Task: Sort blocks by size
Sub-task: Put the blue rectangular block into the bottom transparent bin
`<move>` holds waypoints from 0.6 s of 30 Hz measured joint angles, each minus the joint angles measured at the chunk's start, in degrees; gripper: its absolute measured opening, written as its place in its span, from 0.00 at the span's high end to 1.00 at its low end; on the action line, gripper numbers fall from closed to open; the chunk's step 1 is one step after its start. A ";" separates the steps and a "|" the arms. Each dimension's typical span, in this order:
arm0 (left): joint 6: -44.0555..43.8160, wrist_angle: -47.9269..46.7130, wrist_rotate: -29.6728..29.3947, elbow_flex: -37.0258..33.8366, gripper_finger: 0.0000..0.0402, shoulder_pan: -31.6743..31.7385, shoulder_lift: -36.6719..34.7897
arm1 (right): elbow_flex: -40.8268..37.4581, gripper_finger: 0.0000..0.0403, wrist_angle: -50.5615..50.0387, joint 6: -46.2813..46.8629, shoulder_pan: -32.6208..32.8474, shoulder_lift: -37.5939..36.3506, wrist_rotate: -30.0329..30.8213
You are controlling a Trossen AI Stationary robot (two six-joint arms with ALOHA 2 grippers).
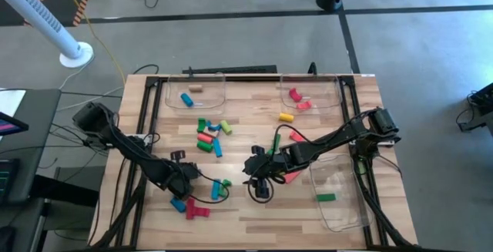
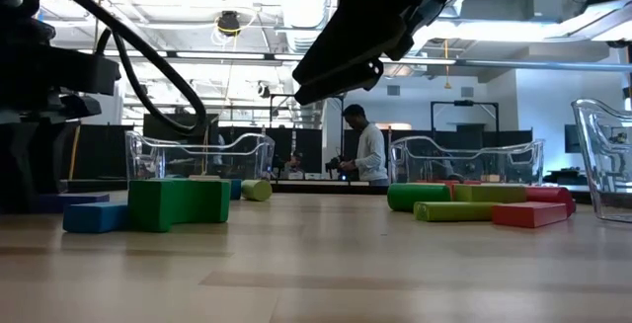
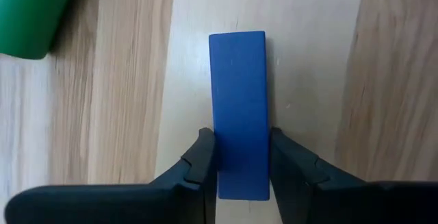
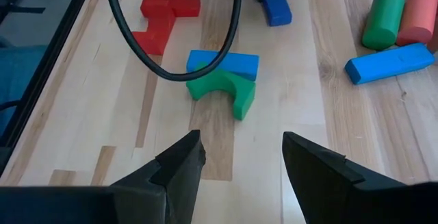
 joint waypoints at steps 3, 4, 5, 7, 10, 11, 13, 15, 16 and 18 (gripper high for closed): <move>0.99 0.51 -1.21 -0.11 0.77 0.16 -2.69 | 0.00 0.43 0.00 -0.57 -0.02 0.00 0.01; 1.47 0.47 -1.62 -0.32 0.77 0.25 -3.96 | 0.00 0.43 0.00 -1.23 -0.02 0.00 0.17; 2.08 0.45 -2.26 -0.37 0.77 0.31 -5.42 | 0.00 0.43 -0.02 -2.01 -0.02 0.00 0.26; 3.98 1.34 -4.07 -0.46 0.77 0.33 -8.96 | 0.00 0.43 0.00 -3.71 -0.04 0.00 0.28; 7.65 5.12 -5.86 -0.24 0.77 0.33 -14.61 | 0.00 0.43 0.26 -6.42 -0.01 0.00 0.32; 9.14 6.25 -6.40 -0.27 0.77 0.33 -16.31 | 0.00 0.43 0.45 -7.21 0.03 0.00 0.33; 12.43 10.06 -6.79 -0.26 0.77 0.52 -19.80 | 0.00 0.43 1.25 -8.84 0.33 0.00 0.45; 15.50 13.57 -6.87 -0.24 0.77 1.02 -22.62 | 0.00 0.43 3.45 -10.84 0.72 0.00 0.65; 16.93 15.01 -6.66 -0.24 0.77 1.35 -23.68 | 0.00 0.43 5.16 -11.96 0.96 0.00 0.95; 19.83 17.81 -4.92 -0.24 0.77 2.33 -25.11 | 0.00 0.43 8.86 -14.61 1.67 0.00 2.44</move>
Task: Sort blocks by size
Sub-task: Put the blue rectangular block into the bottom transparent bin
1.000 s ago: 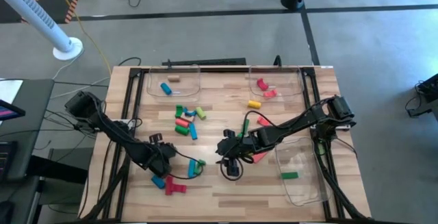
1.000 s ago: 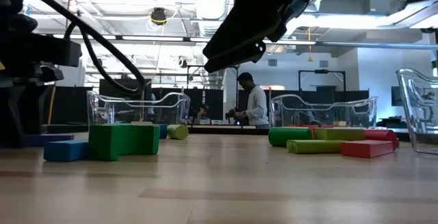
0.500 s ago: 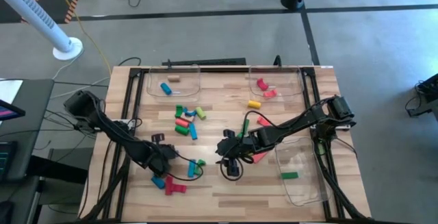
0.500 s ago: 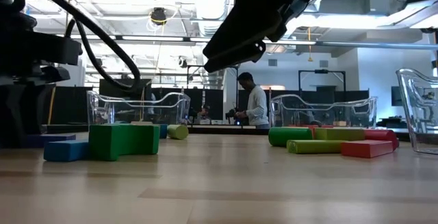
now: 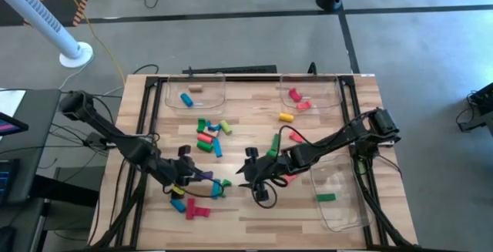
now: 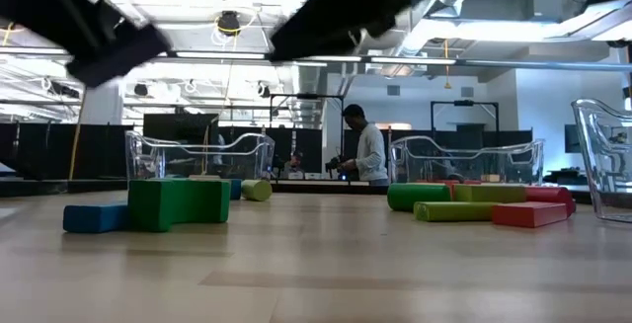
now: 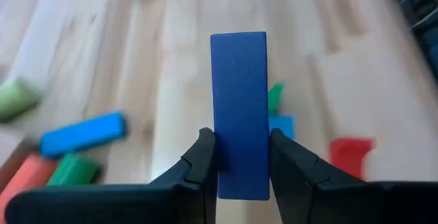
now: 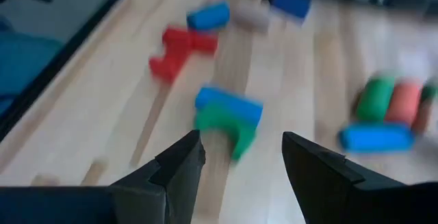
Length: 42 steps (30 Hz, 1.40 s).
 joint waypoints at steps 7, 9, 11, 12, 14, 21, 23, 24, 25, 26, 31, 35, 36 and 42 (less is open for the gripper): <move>6.77 7.62 8.04 0.07 0.77 3.60 -0.95 | 0.00 0.43 11.15 -15.03 2.64 0.00 7.41; 7.96 8.96 10.22 0.09 0.77 4.46 -0.95 | 0.00 0.43 13.28 -18.94 3.23 0.00 9.55; 8.64 9.63 12.01 0.09 0.77 5.40 -0.95 | 0.00 0.43 14.99 -22.20 3.70 0.00 10.18; 9.04 10.09 13.03 0.09 0.77 5.89 -0.95 | 0.00 0.43 15.64 -23.60 3.88 0.00 10.19; 10.04 11.40 14.94 0.09 0.77 6.78 -0.95 | 0.00 0.43 16.33 -25.90 4.28 0.00 10.19; 12.93 15.47 21.42 0.15 0.77 10.32 -0.95 | 0.26 0.43 19.18 -30.40 4.71 0.00 10.08; 13.11 15.47 22.44 0.15 0.77 11.32 -0.95 | 1.15 0.43 19.17 -30.96 4.71 0.00 10.01; 13.21 15.51 23.09 0.15 0.77 11.71 -0.95 | 1.63 0.43 19.20 -31.05 4.71 0.00 9.91; 13.45 15.59 23.76 0.15 0.77 12.06 -0.95 | 2.12 0.43 19.18 -31.30 4.71 0.00 9.82; 13.66 15.87 24.42 0.15 0.77 12.34 -0.95 | 2.63 0.43 18.97 -31.79 4.71 0.00 9.76; 15.22 19.16 28.03 0.19 0.77 13.11 -0.97 | 4.61 0.43 16.84 -32.99 4.51 0.00 5.80; 15.75 19.60 29.61 0.20 0.77 13.71 -0.97 | 4.85 0.43 16.83 -33.13 4.23 0.00 4.84; 15.75 19.60 29.61 0.20 0.77 13.91 -0.97 | 4.85 0.43 16.73 -33.13 4.19 0.00 4.46; 15.68 24.41 33.52 0.20 0.77 15.37 1.97 | 4.85 0.43 18.53 -33.09 3.72 0.00 2.25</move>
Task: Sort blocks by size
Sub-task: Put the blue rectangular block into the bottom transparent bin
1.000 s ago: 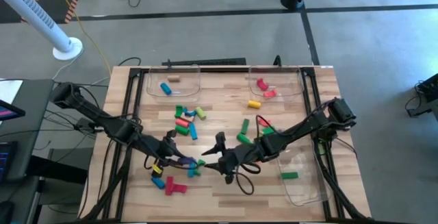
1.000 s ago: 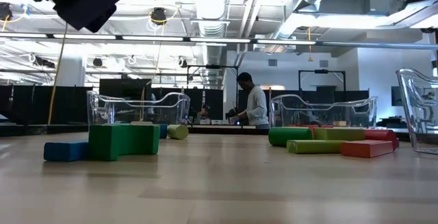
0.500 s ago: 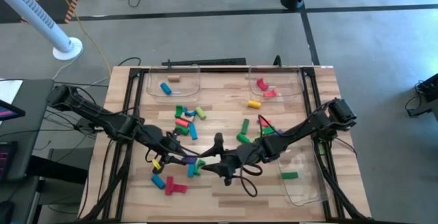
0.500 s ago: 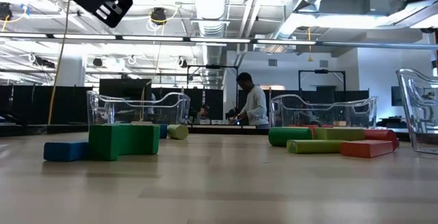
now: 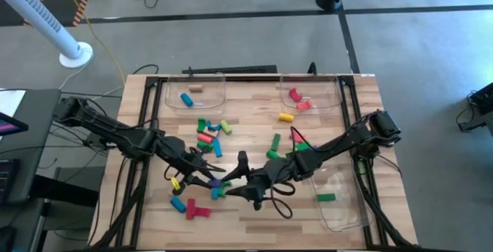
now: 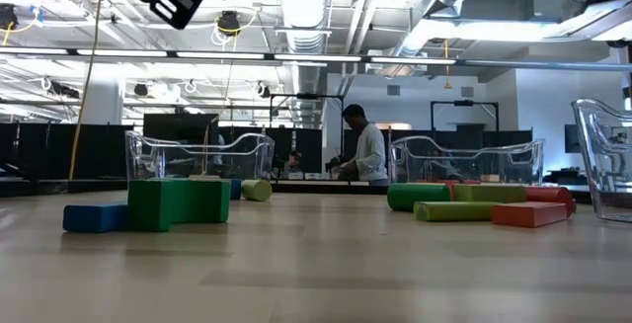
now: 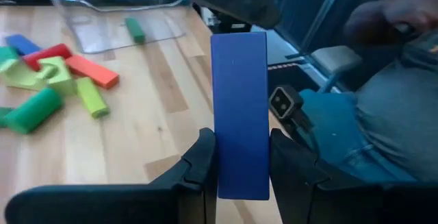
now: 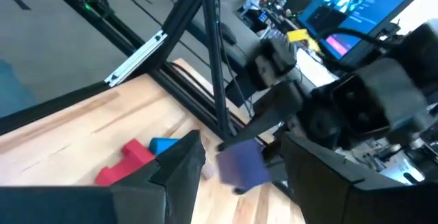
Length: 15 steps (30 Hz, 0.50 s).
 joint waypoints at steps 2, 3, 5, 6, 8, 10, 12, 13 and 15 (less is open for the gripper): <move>0.00 1.55 0.44 0.00 0.77 0.42 1.72 | 0.00 0.43 0.30 -0.02 -0.32 0.00 0.01; 0.00 1.62 0.46 0.00 0.77 0.60 2.38 | 0.00 0.43 0.27 0.02 -0.34 0.00 0.00; 0.16 2.23 0.44 0.00 0.77 1.07 3.48 | 0.00 0.43 -0.79 0.61 -0.30 0.00 -0.51; 0.39 2.28 0.46 0.00 0.77 1.26 3.64 | 0.00 0.43 -1.51 1.15 -0.35 0.00 -1.28; 0.46 2.60 0.69 0.00 0.77 1.47 3.57 | 0.00 0.43 -3.09 2.62 -0.59 0.00 -2.29; 0.48 3.55 0.95 0.00 0.77 1.74 3.53 | 0.00 0.43 -4.13 4.04 -0.67 0.00 -3.17; 0.42 3.99 1.91 0.00 0.77 1.80 3.53 | 0.00 0.43 -4.44 4.11 -0.67 0.00 -3.43; 0.42 4.25 2.18 0.00 0.77 1.81 3.53 | 0.00 0.43 -4.47 4.10 -0.67 0.00 -3.51; 0.42 4.50 2.68 0.00 0.77 1.79 3.51 | 0.00 0.43 -4.54 4.09 -0.70 0.00 -3.55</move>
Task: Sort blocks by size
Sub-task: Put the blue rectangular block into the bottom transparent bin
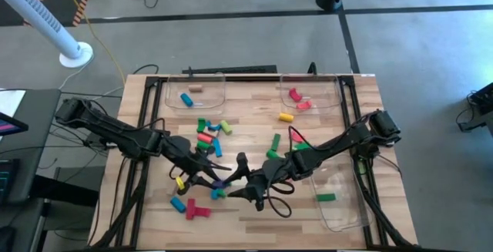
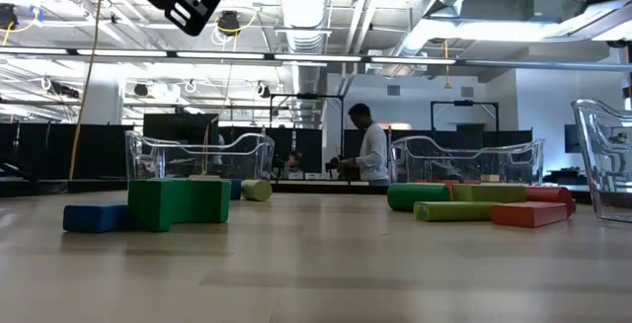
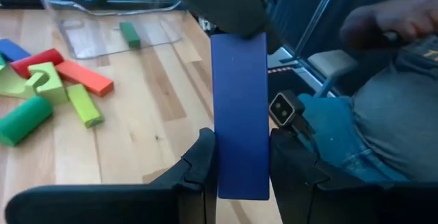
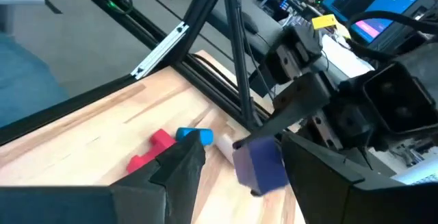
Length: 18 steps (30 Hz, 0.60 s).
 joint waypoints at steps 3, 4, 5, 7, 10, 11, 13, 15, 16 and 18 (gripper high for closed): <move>0.02 0.31 0.91 0.00 0.77 0.00 0.02 | 0.00 0.43 0.00 0.02 -0.32 0.00 -0.06; 0.04 0.86 1.11 0.00 0.77 0.00 0.02 | 0.00 0.43 0.00 0.00 -0.40 0.00 -0.15; 0.04 1.32 1.27 0.00 0.77 0.00 0.00 | 0.00 0.43 0.13 0.00 -0.53 0.00 -0.43; 0.04 1.89 1.40 0.00 0.77 0.00 0.02 | 0.00 0.43 0.49 0.02 -0.74 0.00 -0.88; 0.06 3.06 1.61 0.00 0.77 0.25 1.24 | 0.00 0.45 0.77 -0.30 -0.79 0.00 -0.90; 0.04 3.01 1.87 0.00 0.77 0.31 1.86 | -0.02 0.46 0.79 -0.44 -0.89 0.00 -0.94; 0.03 4.36 2.74 0.00 0.77 0.62 3.44 | -0.02 0.48 0.88 -0.44 -1.04 0.00 -1.04; -0.06 6.30 4.39 0.00 0.77 0.96 5.25 | -0.04 0.50 0.75 -0.44 -1.01 0.00 -1.26; -0.26 7.10 5.05 0.00 0.77 1.03 6.03 | -0.06 0.51 0.49 -0.43 -0.97 0.01 -1.38; -0.02 7.64 5.45 0.56 0.77 1.03 7.37 | -0.09 0.52 -0.35 -0.41 -0.93 0.02 -2.13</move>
